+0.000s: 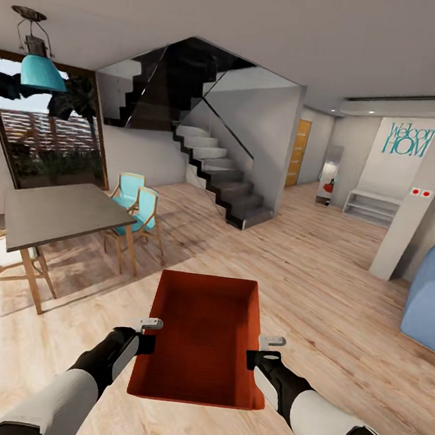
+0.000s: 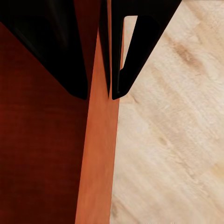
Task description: Move the two storage containers from the living room to the garage. In the garage, place one container on the floor and stack the other container on top of it (either order is fine).
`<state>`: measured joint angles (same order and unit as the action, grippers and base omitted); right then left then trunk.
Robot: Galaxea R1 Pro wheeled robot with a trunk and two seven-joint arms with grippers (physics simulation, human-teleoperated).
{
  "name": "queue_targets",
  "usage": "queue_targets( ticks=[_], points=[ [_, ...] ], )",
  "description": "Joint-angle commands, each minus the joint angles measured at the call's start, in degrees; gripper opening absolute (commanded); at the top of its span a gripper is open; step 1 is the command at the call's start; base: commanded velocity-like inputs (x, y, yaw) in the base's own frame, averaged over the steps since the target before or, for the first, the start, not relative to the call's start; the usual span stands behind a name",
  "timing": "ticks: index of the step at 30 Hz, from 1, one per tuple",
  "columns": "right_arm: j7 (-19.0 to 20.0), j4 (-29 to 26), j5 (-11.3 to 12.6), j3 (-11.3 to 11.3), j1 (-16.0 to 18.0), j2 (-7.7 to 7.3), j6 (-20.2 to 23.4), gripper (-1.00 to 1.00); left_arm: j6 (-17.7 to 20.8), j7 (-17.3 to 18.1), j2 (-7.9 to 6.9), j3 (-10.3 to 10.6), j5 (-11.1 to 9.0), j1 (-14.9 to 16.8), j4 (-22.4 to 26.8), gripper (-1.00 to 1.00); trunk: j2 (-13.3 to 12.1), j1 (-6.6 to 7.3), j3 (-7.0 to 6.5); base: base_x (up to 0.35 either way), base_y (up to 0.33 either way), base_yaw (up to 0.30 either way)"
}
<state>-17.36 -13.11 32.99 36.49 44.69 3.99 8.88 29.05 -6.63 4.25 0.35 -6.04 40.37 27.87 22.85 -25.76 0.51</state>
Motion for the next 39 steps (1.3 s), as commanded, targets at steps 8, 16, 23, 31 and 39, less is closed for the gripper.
queue_targets(
  ticks=[8, 16, 23, 31, 39],
  points=[
    [-0.39, -0.75, -0.20, 0.07, 0.05, 0.32, 0.35, -1.00, 0.40, -0.67, 0.06, -0.09, 0.59, -0.03, 0.08, -1.00, 0.07, -0.02, 0.05, 0.000, 0.000, -0.243],
    [-0.39, -0.75, -0.20, 0.07, 0.05, 0.32, 0.36, -1.00, 0.38, -0.67, 0.06, -0.05, 0.59, -0.03, 0.08, -1.00, 0.07, -0.02, 0.05, 0.000, 0.000, -0.243],
    [-0.39, -0.76, -0.20, 0.07, 0.05, 0.32, 0.36, -1.00, 0.40, -0.67, 0.06, -0.04, 0.59, -0.03, 0.03, -1.00, 0.07, -0.02, 0.05, 0.000, 0.000, -0.168],
    [-0.27, -0.77, -0.20, 0.07, 0.05, 0.32, 0.42, -1.00, 0.40, -0.67, 0.10, -0.19, 0.59, -0.03, -0.27, -1.00, 0.07, -0.02, 0.05, 0.159, 0.000, -0.007],
    [-0.28, -0.76, -0.20, 0.07, 0.05, 0.32, 0.43, -1.00, 0.32, -0.58, 0.09, -0.44, 0.51, -0.03, -0.36, -1.00, 0.07, -0.02, 0.05, 0.318, 0.000, 0.000]
  ],
)
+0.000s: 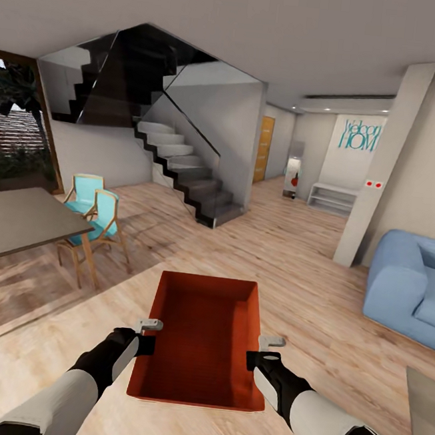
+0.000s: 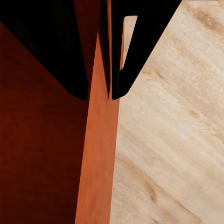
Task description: Move the two storage containers from the living room to the garage. In the garage, place one container on the floor and stack the other container on top of it (either order is fine).
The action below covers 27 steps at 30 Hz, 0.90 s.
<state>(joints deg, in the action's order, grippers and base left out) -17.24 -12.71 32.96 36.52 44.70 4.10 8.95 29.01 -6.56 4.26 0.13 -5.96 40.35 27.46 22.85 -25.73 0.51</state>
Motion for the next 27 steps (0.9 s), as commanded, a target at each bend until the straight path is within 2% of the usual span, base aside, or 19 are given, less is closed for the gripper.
queue_targets(
  ticks=[1, 27],
  points=[
    [-0.42, -1.15, -0.18, 0.05, 0.03, 0.20, 0.36, -1.00, 0.35, -0.65, 0.06, -0.16, 0.42, -0.01, 0.05, -1.00, 0.07, -0.06, 0.05, 0.321, 0.000, 0.000],
    [-0.38, -1.12, -0.18, 0.05, 0.03, 0.20, 0.37, -1.00, 0.34, -0.65, 0.04, 0.09, 0.51, -0.01, 0.05, -1.00, 0.07, -0.06, 0.05, 0.321, 0.000, 0.000]
  ],
)
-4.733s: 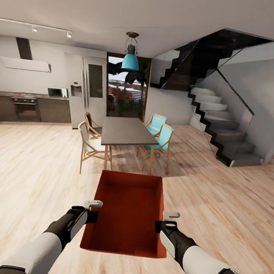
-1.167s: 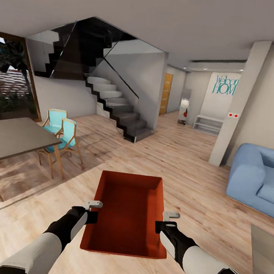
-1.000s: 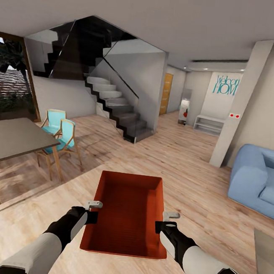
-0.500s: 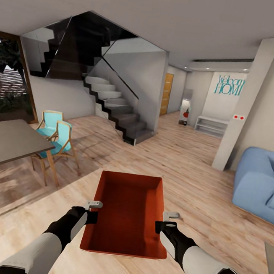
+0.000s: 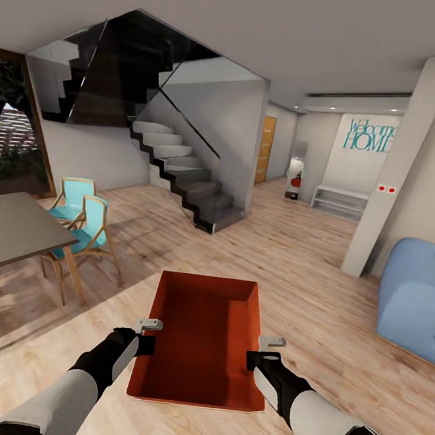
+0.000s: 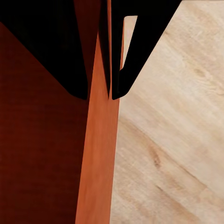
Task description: Move the two storage containers from the living room to the garage. In the garage, place one container on the floor and stack the other container on top of it (either order is fine).
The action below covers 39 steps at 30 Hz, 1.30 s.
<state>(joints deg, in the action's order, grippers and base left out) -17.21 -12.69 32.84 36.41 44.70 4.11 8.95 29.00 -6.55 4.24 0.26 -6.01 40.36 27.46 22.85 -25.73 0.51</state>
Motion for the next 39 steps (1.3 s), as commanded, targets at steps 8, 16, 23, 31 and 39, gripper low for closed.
queue_targets(
  ticks=[8, 16, 23, 31, 39],
  points=[
    [-0.37, -1.16, -0.04, 0.15, 0.04, 0.11, 0.37, -1.00, 0.36, -0.66, 0.07, -0.01, 0.56, -0.02, 0.07, -1.00, 0.07, -0.06, 0.05, 0.321, 0.000, 0.000],
    [-0.45, -1.11, -0.03, 0.15, 0.04, 0.18, 0.37, -1.00, 0.36, -0.66, 0.07, 0.00, 0.56, -0.02, 0.09, -1.00, 0.07, -0.06, -0.03, 0.321, 0.000, -0.103],
    [-0.44, -1.11, 0.01, 0.15, 0.04, 0.20, 0.37, -1.00, 0.36, -0.66, 0.07, 0.00, 0.56, -0.02, 0.13, -1.00, 0.07, -0.06, -0.19, 0.321, 0.000, -0.226],
    [-0.40, -1.11, 0.03, 0.15, 0.04, 0.20, 0.37, -1.00, 0.36, -0.66, 0.07, 0.02, 0.56, -0.02, 0.14, -1.00, 0.07, -0.06, -0.37, 0.321, 0.000, -0.232],
    [-0.44, -1.11, 0.01, 0.15, 0.04, 0.20, 0.37, -1.00, 0.36, -0.66, 0.07, 0.08, 0.56, -0.02, 0.14, -1.00, 0.07, -0.06, -0.56, 0.321, 0.000, -0.232]
  ],
)
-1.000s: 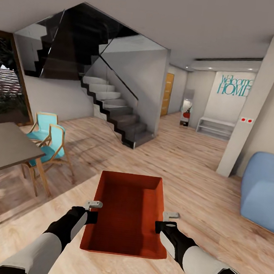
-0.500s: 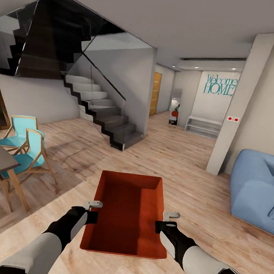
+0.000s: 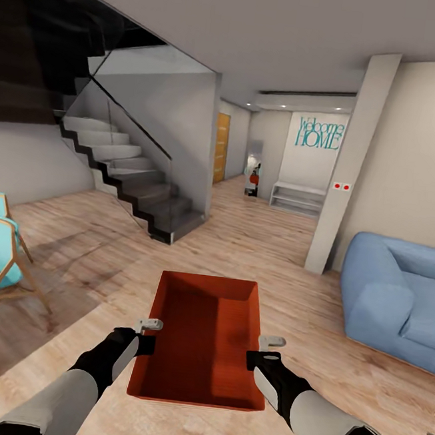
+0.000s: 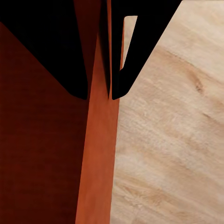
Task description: Move the two storage containers from the living room to the garage. In the garage, place one container on the floor and stack the other container on top of it (either order is fine).
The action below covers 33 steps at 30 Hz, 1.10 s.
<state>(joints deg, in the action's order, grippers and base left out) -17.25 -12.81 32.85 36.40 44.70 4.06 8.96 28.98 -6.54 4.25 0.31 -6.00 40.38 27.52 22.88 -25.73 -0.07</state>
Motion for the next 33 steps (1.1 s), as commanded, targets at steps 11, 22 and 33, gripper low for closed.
queue_targets(
  ticks=[11, 22, 33],
  points=[
    [-0.34, -0.99, 0.00, 0.16, 0.04, 0.25, 0.35, -1.00, 0.37, -0.67, 0.06, -0.04, 0.55, -0.04, 0.00, -1.00, 0.04, -0.05, -0.04, 0.321, 0.000, -0.077],
    [-0.33, -0.99, 0.02, 0.16, 0.04, 0.25, 0.35, -1.00, 0.37, -0.67, 0.06, -0.05, 0.55, -0.04, -0.17, -1.00, 0.04, -0.05, -0.04, 0.321, 0.000, 0.000],
    [-0.33, -0.99, 0.02, 0.16, 0.04, 0.25, 0.35, -1.00, 0.37, -0.67, 0.06, -0.05, 0.55, -0.04, -0.27, -1.00, 0.04, -0.05, -0.04, 0.321, 0.000, 0.000]
  ],
)
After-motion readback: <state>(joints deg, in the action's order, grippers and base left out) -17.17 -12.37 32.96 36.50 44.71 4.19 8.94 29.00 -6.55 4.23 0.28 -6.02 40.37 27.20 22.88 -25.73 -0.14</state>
